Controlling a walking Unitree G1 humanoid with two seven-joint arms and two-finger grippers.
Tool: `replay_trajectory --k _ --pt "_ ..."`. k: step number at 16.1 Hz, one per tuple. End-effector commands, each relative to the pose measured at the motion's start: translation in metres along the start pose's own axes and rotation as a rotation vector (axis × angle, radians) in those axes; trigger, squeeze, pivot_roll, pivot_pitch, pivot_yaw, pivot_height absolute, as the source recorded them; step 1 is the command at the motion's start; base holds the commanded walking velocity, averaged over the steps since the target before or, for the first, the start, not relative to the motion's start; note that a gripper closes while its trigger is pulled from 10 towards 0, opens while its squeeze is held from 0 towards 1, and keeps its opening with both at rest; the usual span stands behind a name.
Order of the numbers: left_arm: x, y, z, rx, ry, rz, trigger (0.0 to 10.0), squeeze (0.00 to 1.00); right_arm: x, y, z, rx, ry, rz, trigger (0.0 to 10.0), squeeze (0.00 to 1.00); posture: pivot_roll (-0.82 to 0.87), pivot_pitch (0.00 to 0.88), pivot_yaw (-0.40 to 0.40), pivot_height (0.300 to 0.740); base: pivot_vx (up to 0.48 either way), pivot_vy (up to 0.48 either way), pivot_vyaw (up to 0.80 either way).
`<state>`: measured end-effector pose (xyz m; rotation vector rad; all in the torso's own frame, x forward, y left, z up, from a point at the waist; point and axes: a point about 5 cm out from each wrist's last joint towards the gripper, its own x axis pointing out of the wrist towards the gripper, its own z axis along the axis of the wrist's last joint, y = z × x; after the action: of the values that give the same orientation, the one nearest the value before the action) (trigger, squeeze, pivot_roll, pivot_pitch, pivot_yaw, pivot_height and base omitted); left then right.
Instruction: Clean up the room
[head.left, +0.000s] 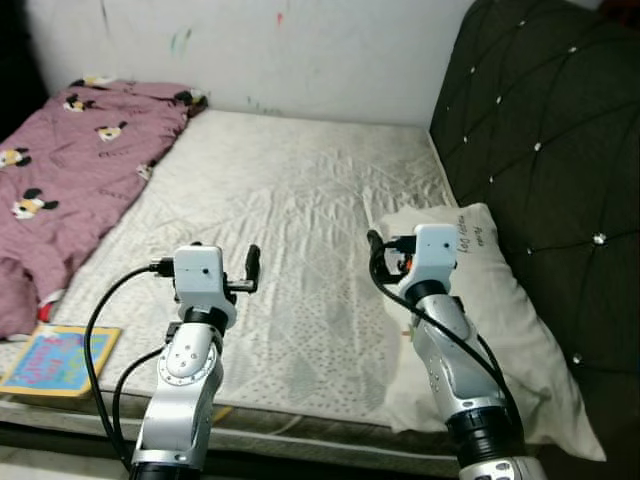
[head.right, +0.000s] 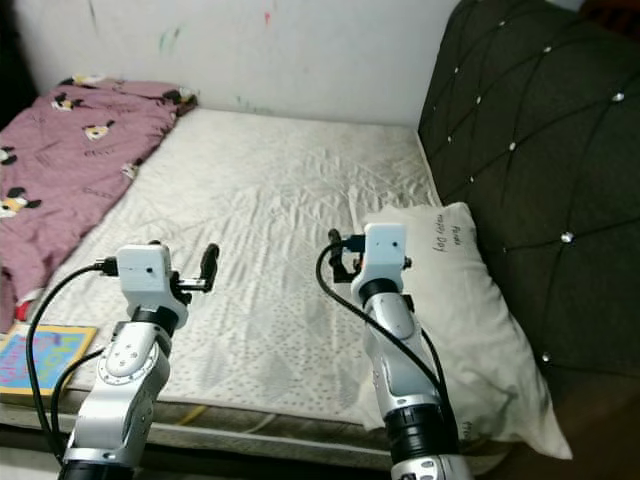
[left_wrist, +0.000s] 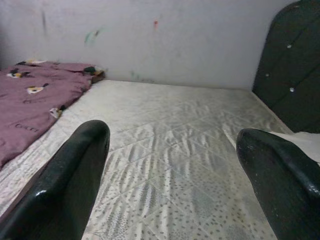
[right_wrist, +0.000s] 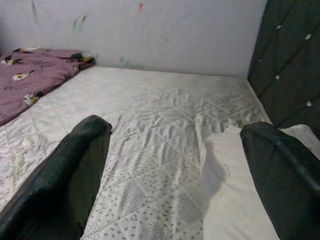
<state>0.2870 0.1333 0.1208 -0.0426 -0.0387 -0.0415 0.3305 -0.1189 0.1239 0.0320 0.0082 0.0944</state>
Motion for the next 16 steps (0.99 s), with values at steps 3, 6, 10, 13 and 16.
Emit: replay_trajectory --k 3,6,10,13,16 --pt "0.0002 -0.0092 0.0009 -0.019 -0.003 -0.026 10.0 0.0 -0.0017 -0.0092 -0.0012 -0.015 0.006 -0.025 10.0 0.0 0.01 0.0 -0.026 0.74 0.0 0.48 0.0" --pt "-0.0009 -0.0078 0.0005 -0.022 -0.003 -0.018 10.0 0.0 -0.0002 -0.0068 -0.0021 0.0 0.017 -0.016 10.0 0.0 0.02 0.0 -0.032 0.74 0.0 0.48 0.0" --pt "-0.0035 -0.0096 0.0034 -0.013 -0.026 -0.048 10.0 0.0 0.0004 -0.006 -0.003 -0.017 0.026 -0.007 10.0 0.0 0.02 0.0 -0.039 0.74 0.0 0.24 0.0" --pt "-0.0038 -0.011 0.0037 -0.044 -0.028 -0.069 10.0 0.0 0.0013 -0.0047 -0.0041 -0.023 0.036 0.002 10.0 0.0 0.02 0.0 -0.044 0.74 0.0 0.0 -0.27" --pt "-0.0036 -0.0126 0.0041 -0.052 -0.03 -0.088 10.0 0.0 0.0019 -0.0046 -0.0041 -0.025 0.034 0.005 10.0 0.0 0.02 0.0 -0.044 0.74 0.0 0.0 -0.43"
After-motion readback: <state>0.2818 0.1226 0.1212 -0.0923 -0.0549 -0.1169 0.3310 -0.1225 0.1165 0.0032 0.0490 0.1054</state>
